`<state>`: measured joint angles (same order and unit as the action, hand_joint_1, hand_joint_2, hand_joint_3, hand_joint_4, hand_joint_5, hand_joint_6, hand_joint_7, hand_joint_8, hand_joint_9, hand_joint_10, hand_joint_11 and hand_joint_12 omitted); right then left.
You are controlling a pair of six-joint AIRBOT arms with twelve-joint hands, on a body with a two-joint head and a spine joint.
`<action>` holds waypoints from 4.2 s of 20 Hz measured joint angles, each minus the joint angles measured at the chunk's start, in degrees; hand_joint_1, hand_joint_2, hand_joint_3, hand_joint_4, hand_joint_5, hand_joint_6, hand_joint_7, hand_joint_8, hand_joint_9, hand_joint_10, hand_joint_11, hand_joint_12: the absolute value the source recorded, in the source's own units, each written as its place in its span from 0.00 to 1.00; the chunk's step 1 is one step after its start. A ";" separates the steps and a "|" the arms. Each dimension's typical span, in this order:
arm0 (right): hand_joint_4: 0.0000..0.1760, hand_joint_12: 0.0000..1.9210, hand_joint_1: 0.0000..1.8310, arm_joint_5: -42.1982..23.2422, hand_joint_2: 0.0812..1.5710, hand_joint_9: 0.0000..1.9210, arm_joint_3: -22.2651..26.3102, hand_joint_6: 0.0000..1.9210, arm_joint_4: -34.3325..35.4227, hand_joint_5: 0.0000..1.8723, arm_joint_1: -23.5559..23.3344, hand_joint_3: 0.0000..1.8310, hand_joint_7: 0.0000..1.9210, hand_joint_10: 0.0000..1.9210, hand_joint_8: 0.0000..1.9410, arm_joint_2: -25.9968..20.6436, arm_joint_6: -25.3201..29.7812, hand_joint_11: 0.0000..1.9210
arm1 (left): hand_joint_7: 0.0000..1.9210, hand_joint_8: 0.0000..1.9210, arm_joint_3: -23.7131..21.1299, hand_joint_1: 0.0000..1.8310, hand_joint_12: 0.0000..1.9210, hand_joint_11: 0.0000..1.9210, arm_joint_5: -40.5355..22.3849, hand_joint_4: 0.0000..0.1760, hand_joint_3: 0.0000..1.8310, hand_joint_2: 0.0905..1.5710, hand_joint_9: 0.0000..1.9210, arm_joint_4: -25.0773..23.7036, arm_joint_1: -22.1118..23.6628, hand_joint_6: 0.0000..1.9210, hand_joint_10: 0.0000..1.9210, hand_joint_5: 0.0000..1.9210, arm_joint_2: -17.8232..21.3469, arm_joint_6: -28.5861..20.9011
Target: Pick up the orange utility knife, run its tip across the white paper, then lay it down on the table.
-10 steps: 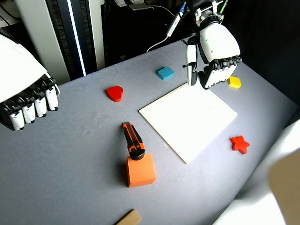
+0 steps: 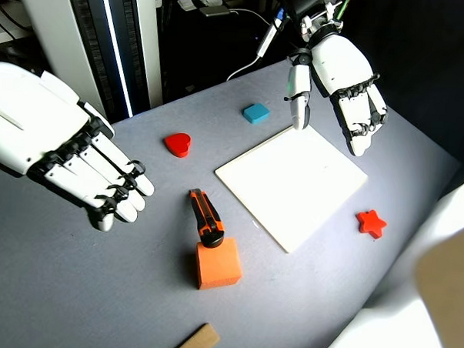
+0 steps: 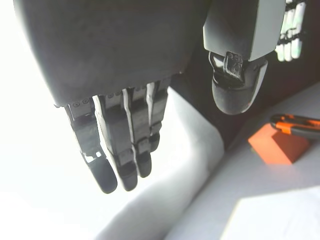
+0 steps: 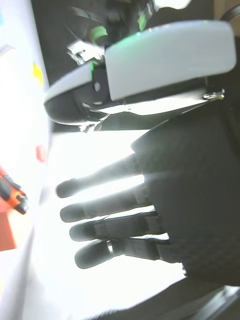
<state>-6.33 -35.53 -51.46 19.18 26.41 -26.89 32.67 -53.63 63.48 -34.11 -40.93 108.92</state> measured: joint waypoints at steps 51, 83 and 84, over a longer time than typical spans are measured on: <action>0.00 0.00 0.67 -8.17 0.69 0.00 -36.06 0.00 -75.19 0.00 0.42 0.01 0.00 0.00 0.00 46.51 70.25 0.00 | 0.00 0.00 -0.90 0.00 0.00 0.00 -1.31 0.00 0.00 0.80 0.00 9.03 0.20 0.00 0.00 0.00 -3.65 7.80; 1.00 1.00 0.85 -1.88 0.76 0.87 -33.05 1.00 -72.28 0.72 -6.54 0.07 0.82 1.00 1.00 46.45 71.65 0.89 | 0.00 0.00 -1.62 0.00 0.08 0.00 -4.35 0.00 0.00 0.80 0.00 10.69 1.75 0.00 0.00 0.00 -4.33 7.41; 1.00 1.00 0.84 -2.23 0.76 0.87 -33.57 1.00 -67.30 0.72 -6.84 0.07 0.81 1.00 1.00 46.56 67.12 0.89 | 0.00 0.00 -1.62 0.01 0.08 0.00 -4.37 0.00 0.00 0.80 0.00 10.69 1.75 0.00 0.00 0.00 -4.33 7.41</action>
<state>-8.56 -69.10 -118.76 12.34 72.97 40.23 31.05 -58.00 74.17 -32.36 -45.25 116.33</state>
